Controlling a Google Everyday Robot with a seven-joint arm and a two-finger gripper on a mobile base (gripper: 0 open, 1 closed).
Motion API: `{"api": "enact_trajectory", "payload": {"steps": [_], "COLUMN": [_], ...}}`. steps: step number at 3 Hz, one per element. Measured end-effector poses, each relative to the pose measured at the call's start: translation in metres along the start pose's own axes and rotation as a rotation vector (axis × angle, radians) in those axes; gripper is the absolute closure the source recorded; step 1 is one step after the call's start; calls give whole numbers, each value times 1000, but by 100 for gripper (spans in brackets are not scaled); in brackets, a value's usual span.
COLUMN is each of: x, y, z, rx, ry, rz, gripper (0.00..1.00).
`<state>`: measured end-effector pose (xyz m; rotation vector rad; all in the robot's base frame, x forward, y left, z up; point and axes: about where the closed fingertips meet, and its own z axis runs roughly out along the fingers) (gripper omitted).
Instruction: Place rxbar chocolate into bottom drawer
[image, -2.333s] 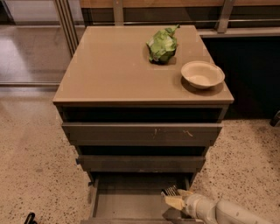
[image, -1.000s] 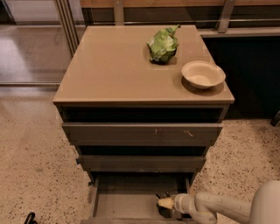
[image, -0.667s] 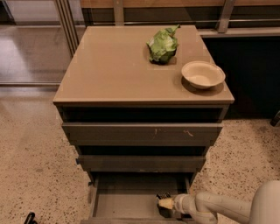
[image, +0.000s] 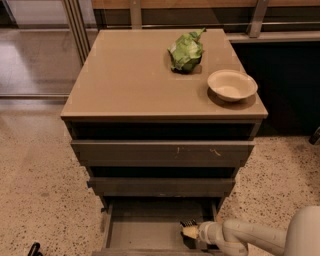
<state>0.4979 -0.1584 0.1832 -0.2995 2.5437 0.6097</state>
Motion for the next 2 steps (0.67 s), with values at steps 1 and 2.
{"api": "enact_trajectory", "payload": {"steps": [1, 2], "x": [0, 0], "y": [0, 0], "z": [0, 0], "rx": [0, 0], "ry": [0, 0], "rz": [0, 0], "gripper": [0, 0]}}
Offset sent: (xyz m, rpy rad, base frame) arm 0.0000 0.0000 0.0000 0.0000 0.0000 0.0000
